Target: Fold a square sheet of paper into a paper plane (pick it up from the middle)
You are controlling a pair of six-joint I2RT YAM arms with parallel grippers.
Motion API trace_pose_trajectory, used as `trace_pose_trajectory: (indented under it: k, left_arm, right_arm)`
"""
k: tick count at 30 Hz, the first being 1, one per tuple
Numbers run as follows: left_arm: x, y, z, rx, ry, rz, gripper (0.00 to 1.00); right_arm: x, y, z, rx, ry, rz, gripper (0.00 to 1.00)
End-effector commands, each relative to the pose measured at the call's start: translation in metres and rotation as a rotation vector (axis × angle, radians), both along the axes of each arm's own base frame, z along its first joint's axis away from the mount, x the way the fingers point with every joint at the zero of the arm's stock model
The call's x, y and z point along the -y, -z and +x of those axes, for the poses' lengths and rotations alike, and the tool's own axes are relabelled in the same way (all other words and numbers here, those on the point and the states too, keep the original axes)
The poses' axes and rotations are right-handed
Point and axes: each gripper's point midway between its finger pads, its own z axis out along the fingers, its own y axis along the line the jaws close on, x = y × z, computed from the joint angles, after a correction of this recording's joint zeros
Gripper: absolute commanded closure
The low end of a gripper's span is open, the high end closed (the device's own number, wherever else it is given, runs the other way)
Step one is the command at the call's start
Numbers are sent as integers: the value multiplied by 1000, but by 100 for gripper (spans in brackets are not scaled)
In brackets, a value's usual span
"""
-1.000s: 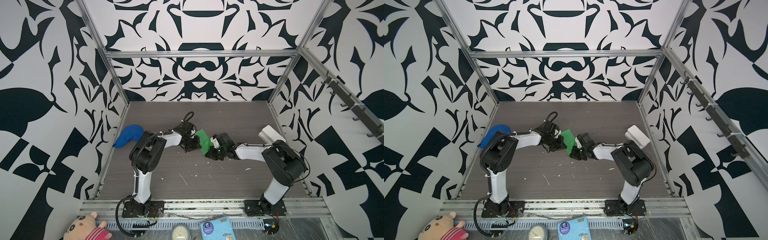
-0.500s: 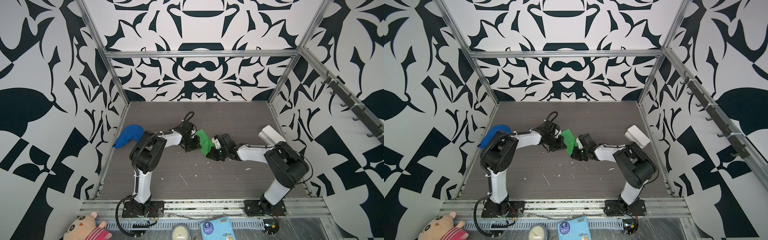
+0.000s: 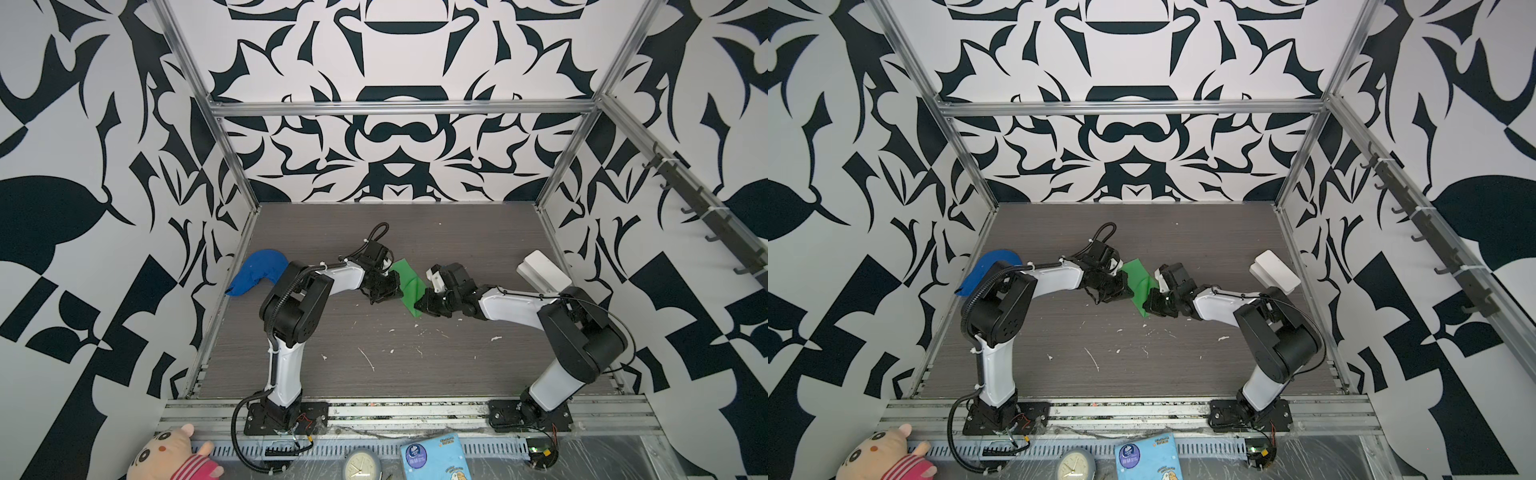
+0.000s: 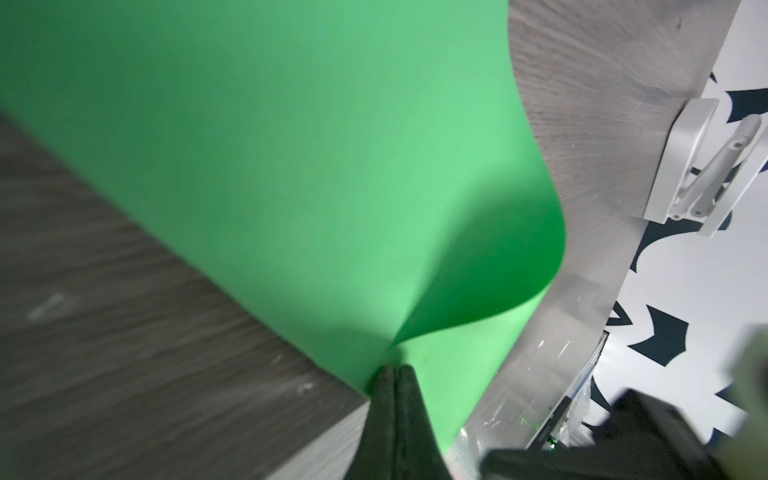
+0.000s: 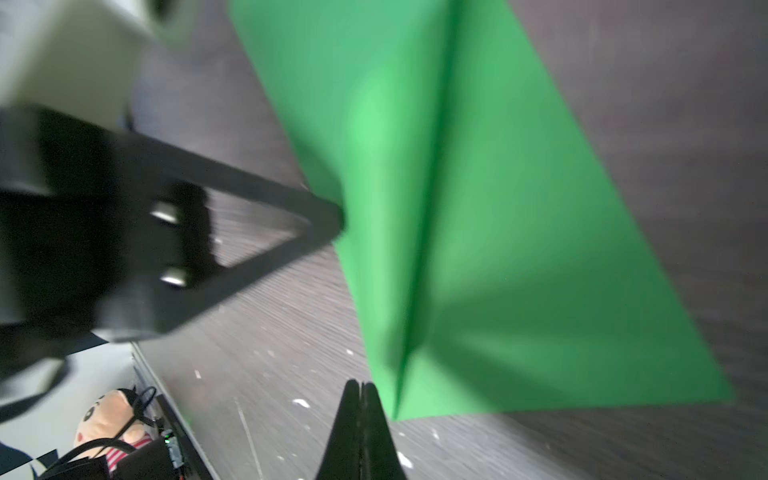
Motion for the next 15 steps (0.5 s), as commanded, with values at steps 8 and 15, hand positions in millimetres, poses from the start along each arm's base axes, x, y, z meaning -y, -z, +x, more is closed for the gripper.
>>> trace_pose_trajectory:
  k: [8,15]
  left_arm:
    - [-20,36,-10,-59,-16,132,100]
    - [-20,34,-10,-56,-13,134,100]
  right_arm:
    - [-10,-17,53,93,-44,21,100]
    - [-13,1,58,43,-63,29,100]
